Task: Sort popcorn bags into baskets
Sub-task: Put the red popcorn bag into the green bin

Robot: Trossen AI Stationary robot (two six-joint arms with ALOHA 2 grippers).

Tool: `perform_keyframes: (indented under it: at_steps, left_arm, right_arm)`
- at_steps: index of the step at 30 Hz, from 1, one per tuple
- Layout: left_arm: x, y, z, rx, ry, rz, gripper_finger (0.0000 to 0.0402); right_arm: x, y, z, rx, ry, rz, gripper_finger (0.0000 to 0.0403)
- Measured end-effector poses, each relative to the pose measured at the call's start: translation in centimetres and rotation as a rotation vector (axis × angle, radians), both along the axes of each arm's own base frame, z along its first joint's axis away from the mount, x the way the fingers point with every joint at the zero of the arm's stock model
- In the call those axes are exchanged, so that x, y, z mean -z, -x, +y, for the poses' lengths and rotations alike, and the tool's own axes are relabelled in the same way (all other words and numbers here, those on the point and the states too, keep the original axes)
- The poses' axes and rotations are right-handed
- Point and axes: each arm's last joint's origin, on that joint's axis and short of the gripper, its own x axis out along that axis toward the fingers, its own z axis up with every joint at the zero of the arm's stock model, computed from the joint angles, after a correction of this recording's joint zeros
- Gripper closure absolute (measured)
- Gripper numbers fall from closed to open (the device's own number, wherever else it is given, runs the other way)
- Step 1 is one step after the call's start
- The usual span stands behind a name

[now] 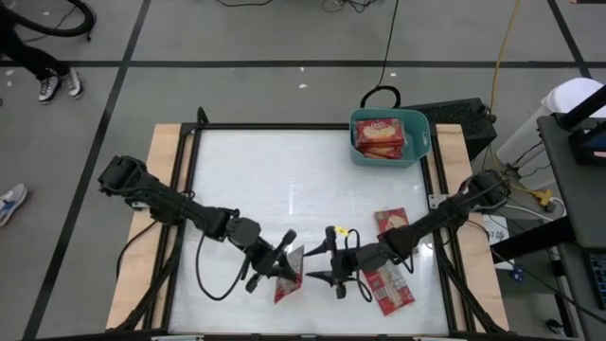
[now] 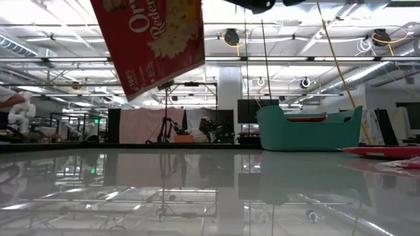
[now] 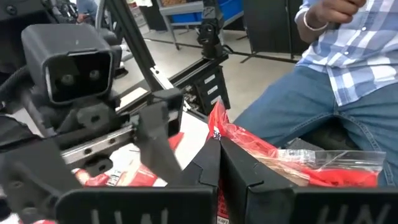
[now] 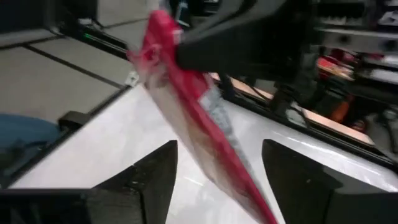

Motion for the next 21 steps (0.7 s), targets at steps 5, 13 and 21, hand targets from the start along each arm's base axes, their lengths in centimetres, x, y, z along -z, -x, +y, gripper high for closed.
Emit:
perform_keyframes:
  at_steps: [5, 13, 21]
  left_arm:
    - [-0.2, 0.0, 0.0, 0.002, -0.002, -0.023, 0.0395]
    - [-0.6, -0.3, 0.5, -0.010, -0.012, -0.091, 0.0395]
    - [-0.8, -0.7, 1.1, -0.155, -0.023, -0.107, 0.0394]
  right_arm:
    - [1.4, -0.8, -0.1, -0.010, 0.009, 0.009, 0.0200]
    - [2.5, -1.7, 0.1, -0.012, 0.024, -0.070, 0.0244]
    - [2.2, -1.6, 0.2, -0.084, 0.005, -0.073, 0.0348]
